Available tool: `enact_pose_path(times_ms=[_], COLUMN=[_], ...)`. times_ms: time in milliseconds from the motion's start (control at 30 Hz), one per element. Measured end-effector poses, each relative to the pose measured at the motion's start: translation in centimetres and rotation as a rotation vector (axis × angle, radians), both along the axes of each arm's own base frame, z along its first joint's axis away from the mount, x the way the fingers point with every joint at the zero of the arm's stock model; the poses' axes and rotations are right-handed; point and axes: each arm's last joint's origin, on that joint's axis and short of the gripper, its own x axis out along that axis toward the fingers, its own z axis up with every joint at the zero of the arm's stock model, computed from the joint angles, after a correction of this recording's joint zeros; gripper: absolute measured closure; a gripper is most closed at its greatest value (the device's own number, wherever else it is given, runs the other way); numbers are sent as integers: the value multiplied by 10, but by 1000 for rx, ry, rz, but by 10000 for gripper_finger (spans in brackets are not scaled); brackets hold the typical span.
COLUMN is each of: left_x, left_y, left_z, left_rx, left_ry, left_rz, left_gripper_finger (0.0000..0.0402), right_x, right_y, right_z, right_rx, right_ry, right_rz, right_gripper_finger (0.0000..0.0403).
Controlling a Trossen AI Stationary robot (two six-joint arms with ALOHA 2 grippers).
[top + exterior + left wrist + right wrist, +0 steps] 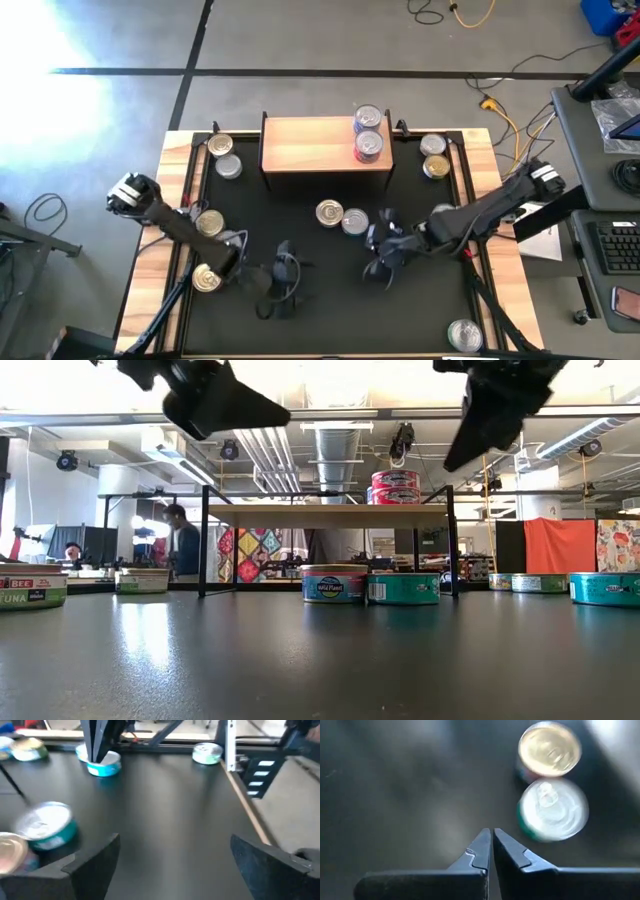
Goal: Stack canned seafood by type on shelf
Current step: Put the green blue tuna can on the shelf
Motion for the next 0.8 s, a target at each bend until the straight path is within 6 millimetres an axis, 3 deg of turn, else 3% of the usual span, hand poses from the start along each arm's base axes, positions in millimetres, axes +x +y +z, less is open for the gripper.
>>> enact_pose_path(times_ms=[200,467,667,800], left_x=[11,46,62,68], left_y=[-22,-70,-108,-119], left_z=[-17,-33,-34,-38], left_rx=[-121,-171,-127,-128], left_ry=[43,53,22,-9], left_rz=[38,15,-52,19], left_gripper_finger=[41,41,41,41], right_x=[-4,-18,-35,-47], right_y=[37,83,103,105], right_z=[-18,-28,-28,-25], right_rx=[58,110,159,101], right_ry=[31,55,57,49], right_rz=[8,53,57,48], right_gripper_finger=[390,390,390,390])
